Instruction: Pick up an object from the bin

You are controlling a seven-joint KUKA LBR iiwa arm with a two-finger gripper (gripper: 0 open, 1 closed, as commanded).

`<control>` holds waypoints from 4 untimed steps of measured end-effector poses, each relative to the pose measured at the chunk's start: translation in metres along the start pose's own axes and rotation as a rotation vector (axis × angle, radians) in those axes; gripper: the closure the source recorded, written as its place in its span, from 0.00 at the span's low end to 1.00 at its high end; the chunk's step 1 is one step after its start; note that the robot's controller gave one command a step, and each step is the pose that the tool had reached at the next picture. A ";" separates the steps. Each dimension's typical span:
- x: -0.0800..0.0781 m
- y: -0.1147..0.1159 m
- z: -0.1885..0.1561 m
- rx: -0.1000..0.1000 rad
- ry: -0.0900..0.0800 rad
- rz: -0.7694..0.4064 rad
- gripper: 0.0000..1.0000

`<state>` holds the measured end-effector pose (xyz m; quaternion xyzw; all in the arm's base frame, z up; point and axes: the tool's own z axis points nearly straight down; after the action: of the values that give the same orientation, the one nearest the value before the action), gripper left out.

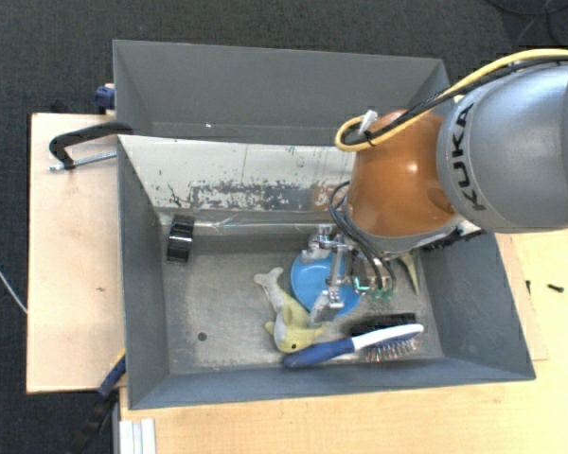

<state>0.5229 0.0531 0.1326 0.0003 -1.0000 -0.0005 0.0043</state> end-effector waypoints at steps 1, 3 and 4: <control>-0.007 -0.033 0.055 0.001 -0.011 -0.178 0.00; 0.015 -0.049 0.056 0.001 -0.039 -0.279 0.00; 0.013 -0.100 0.058 -0.004 -0.026 -0.085 0.00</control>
Offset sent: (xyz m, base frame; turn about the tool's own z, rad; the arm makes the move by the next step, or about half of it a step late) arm 0.0049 -0.0340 -0.0567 -0.1795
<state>0.5095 -0.0473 0.0746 0.0428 -0.9990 -0.0027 -0.0085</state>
